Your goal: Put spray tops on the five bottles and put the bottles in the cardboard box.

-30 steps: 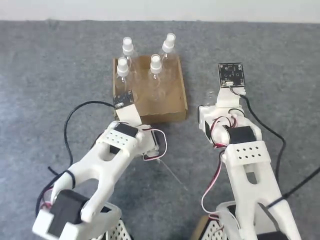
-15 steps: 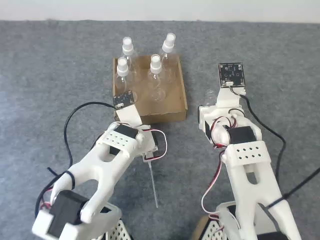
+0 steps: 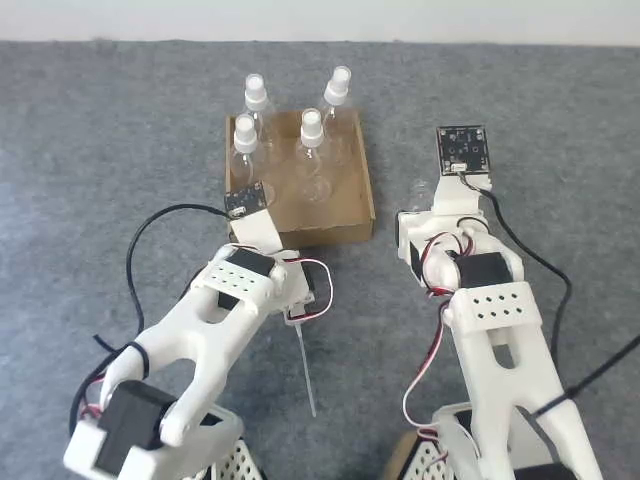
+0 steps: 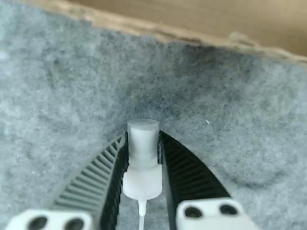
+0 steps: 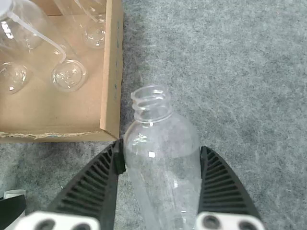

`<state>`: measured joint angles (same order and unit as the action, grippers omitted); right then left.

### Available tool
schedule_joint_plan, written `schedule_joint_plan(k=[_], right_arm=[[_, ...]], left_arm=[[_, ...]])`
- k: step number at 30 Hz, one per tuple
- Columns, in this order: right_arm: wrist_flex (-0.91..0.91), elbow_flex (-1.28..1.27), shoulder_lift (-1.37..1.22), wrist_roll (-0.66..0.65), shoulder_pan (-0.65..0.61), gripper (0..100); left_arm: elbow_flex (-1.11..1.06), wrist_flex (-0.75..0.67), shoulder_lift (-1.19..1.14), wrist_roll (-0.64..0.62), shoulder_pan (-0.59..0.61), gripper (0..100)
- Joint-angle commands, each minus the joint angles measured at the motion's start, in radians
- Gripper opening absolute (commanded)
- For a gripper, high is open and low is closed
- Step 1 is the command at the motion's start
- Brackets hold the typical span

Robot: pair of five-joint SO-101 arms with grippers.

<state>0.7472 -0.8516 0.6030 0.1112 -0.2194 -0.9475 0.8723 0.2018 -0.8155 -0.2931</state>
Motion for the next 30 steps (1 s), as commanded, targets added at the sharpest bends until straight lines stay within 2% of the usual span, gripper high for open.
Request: schedule_joint_plan(k=[1,3,6,10,14,20,30], right_arm=[[-0.019,0.014,0.036,0.005,0.012,11.7],[-0.019,0.014,0.036,0.005,0.012,11.7],[-0.019,0.014,0.036,0.005,0.012,11.7],[-0.018,0.014,0.036,0.005,0.012,11.7],[-0.018,0.014,0.036,0.005,0.012,11.7],[-0.018,0.014,0.036,0.005,0.012,11.7],[-0.012,0.014,0.044,0.003,0.012,11.7]], left_arm=[[0.028,0.012,-0.021,0.000,0.009,10],[0.058,0.026,-0.068,-0.002,0.012,16],[0.133,0.118,-0.141,-0.005,0.006,21],[0.194,0.157,-0.207,-0.006,0.006,15],[0.196,0.150,-0.198,-0.002,0.009,1],[0.182,0.184,-0.123,-0.003,0.008,1],[0.062,0.186,0.166,-0.002,0.015,1]])
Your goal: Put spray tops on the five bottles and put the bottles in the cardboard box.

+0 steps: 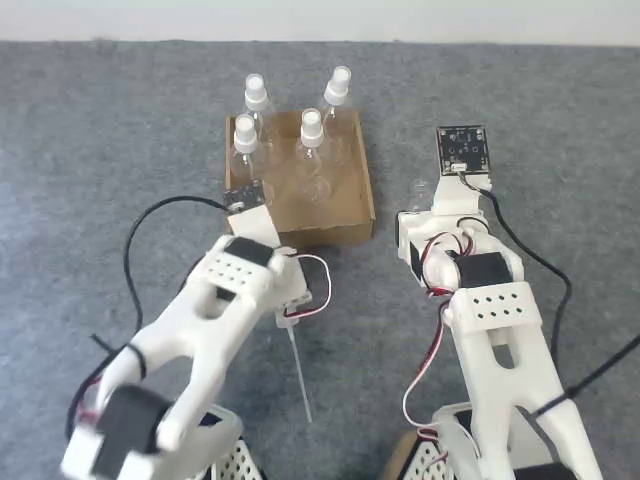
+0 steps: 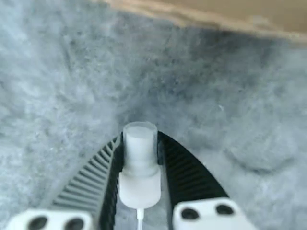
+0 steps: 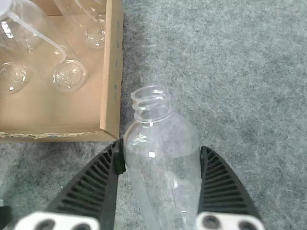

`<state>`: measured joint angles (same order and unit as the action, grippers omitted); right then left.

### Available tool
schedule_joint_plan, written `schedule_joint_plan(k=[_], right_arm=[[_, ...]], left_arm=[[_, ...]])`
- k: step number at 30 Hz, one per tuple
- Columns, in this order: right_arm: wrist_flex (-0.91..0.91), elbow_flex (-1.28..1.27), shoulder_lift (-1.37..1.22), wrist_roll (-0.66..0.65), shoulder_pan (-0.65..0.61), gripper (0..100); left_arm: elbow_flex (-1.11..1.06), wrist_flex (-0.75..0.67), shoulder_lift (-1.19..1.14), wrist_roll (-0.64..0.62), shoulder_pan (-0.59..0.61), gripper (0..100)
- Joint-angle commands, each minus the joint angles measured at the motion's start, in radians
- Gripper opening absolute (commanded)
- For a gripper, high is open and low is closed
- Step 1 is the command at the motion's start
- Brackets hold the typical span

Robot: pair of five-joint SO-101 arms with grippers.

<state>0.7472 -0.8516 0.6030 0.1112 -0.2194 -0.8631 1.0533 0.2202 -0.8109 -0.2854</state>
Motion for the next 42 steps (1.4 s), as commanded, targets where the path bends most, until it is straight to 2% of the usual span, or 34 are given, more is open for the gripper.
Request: schedule_joint_plan(k=[1,18,24,27,33,42], right_arm=[[-0.012,0.012,0.047,0.003,0.012,11.6],[0.005,0.006,0.062,0.003,0.012,11.3],[0.088,0.002,0.186,0.005,0.002,11.3],[0.059,-0.043,0.232,0.005,-0.001,11.5],[0.038,-0.103,0.320,0.003,-0.062,11.4],[0.036,-0.193,0.503,-0.014,-0.150,11.6]], left_arm=[[-0.031,0.005,0.167,-0.006,0.008,1],[-0.145,0.003,0.485,-0.005,0.009,1],[-0.188,-0.046,0.594,-0.003,0.118,1],[-0.229,-0.100,0.651,-0.003,0.150,1],[-0.275,-0.103,0.798,0.041,0.155,1],[-0.360,-0.104,1.045,0.041,0.155,1]])
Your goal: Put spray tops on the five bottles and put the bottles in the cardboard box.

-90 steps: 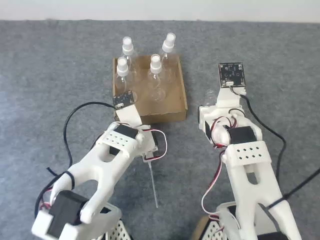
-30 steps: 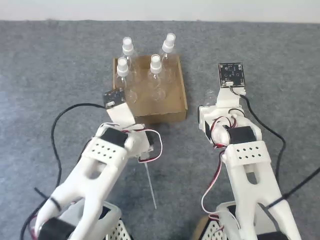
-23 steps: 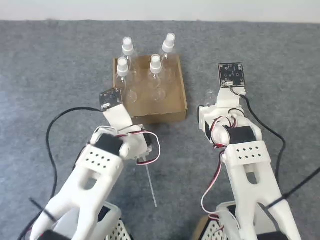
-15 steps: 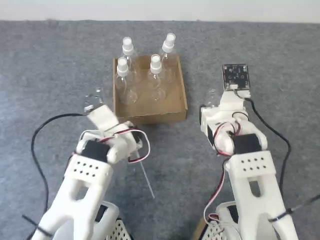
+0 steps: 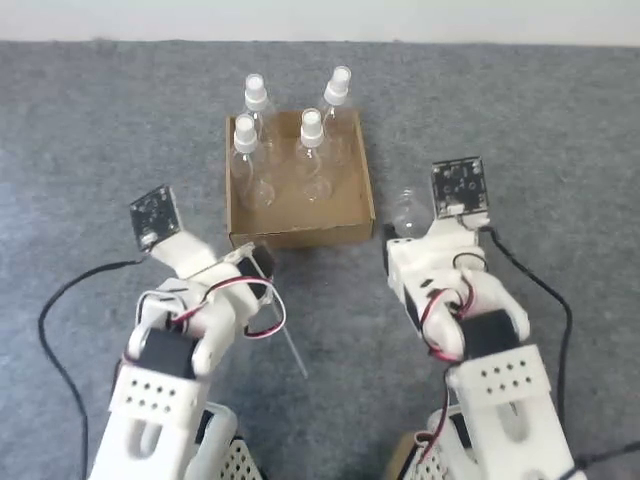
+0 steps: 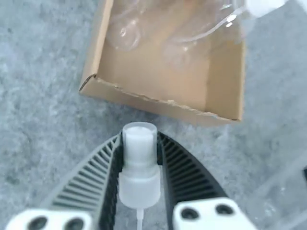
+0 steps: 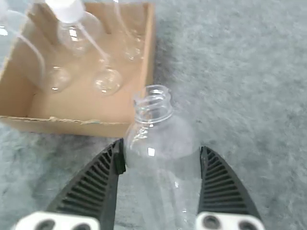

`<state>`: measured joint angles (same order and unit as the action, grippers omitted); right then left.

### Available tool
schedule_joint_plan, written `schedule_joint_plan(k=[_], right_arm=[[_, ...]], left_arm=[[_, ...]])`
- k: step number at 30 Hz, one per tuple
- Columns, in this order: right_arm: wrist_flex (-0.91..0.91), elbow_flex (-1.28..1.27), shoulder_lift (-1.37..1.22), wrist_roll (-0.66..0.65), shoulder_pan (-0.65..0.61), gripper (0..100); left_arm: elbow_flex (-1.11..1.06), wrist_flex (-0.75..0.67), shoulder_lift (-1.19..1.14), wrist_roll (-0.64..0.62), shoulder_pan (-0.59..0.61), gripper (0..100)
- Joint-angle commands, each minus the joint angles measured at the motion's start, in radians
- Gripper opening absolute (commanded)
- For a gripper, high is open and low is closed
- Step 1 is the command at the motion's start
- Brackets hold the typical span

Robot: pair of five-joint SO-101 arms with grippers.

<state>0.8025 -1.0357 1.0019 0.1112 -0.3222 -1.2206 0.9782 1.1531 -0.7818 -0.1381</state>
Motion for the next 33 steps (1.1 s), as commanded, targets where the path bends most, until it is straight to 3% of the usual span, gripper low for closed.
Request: schedule_joint_plan(k=[1,10,21,26,33], right_arm=[[-0.019,-0.023,0.124,-0.038,-0.062,11.3],[-0.019,-0.103,0.272,-0.081,-0.159,11.3],[-0.027,-0.141,0.295,-0.083,-0.266,11.6],[-0.027,-0.155,0.295,-0.146,-0.291,11.2],[-0.021,-0.170,0.297,-0.201,-0.358,11.2]], left_arm=[[-0.010,-0.029,0.137,0.012,0.008,1],[-0.068,-0.028,0.344,0.012,0.014,1],[-0.085,-0.028,0.591,0.005,0.247,1],[-0.085,-0.031,0.674,-0.091,0.347,1],[-0.077,-0.069,0.671,-0.120,0.385,1]])
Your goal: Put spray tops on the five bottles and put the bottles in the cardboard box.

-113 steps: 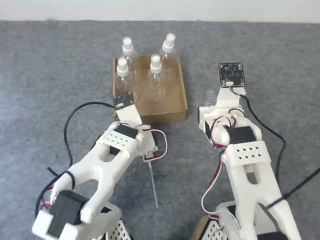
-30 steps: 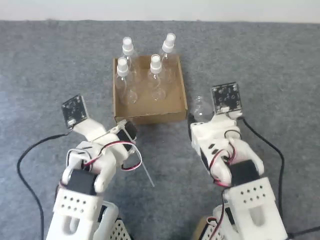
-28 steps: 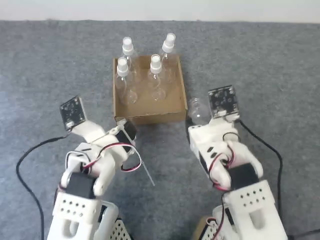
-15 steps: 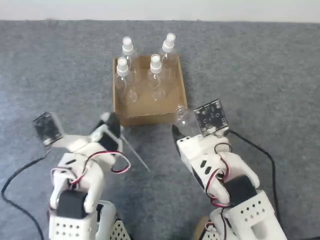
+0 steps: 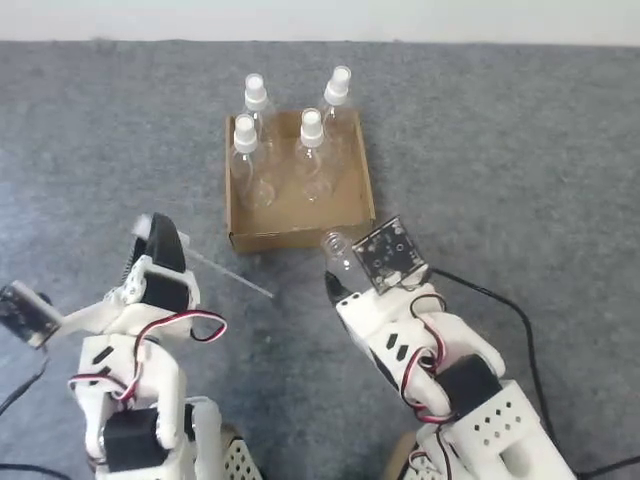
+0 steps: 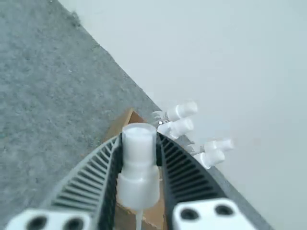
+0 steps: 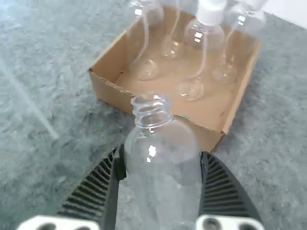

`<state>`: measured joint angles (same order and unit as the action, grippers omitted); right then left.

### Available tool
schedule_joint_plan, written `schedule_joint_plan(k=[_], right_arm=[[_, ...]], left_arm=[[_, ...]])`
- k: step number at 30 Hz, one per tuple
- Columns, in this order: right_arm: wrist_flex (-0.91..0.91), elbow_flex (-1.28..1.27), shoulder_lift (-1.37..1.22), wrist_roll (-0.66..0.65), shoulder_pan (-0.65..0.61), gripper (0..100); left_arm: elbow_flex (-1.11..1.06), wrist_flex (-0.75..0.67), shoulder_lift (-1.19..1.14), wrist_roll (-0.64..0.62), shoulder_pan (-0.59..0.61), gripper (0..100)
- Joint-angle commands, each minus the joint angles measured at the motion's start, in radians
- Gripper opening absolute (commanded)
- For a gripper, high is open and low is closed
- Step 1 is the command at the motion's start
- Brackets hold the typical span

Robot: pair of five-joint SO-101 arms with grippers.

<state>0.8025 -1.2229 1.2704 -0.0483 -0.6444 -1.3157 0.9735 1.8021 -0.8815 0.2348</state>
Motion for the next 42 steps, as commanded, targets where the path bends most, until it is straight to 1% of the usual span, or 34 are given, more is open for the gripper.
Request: schedule_joint_plan(k=[1,6,8,12,19,26,31,35,40,42], right_arm=[[-0.021,0.015,0.025,-0.051,-0.044,11.2],[-0.030,-0.021,0.028,-0.124,-0.096,11.2],[-0.028,-0.025,0.028,-0.140,-0.110,11.2],[-0.047,-0.043,0.027,-0.169,-0.114,11.2],[-0.114,-0.097,0.027,-0.219,-0.114,11.2],[-0.117,-0.097,0.019,-0.221,-0.114,11.2],[-0.116,-0.097,0.019,-0.221,-0.116,11.4],[-0.119,-0.114,0.019,-0.222,-0.154,11.5],[-0.120,-0.120,0.027,-0.222,-0.168,11.6],[-0.120,-0.118,0.027,-0.222,-0.168,11.6]], left_arm=[[0.018,-0.075,0.021,-0.020,0.012,1],[0.019,-0.107,0.021,-0.029,0.012,1],[0.030,-0.104,0.021,-0.074,0.012,1],[0.056,-0.101,0.021,-0.097,0.012,1],[0.073,-0.101,0.021,-0.098,0.012,1],[0.077,-0.107,0.021,-0.100,0.005,1],[0.111,-0.107,0.021,-0.149,0.005,1],[0.142,-0.107,0.021,-0.155,0.002,1],[0.128,-0.100,0.021,-0.149,-0.078,1],[0.120,-0.100,0.021,-0.147,-0.091,1]])
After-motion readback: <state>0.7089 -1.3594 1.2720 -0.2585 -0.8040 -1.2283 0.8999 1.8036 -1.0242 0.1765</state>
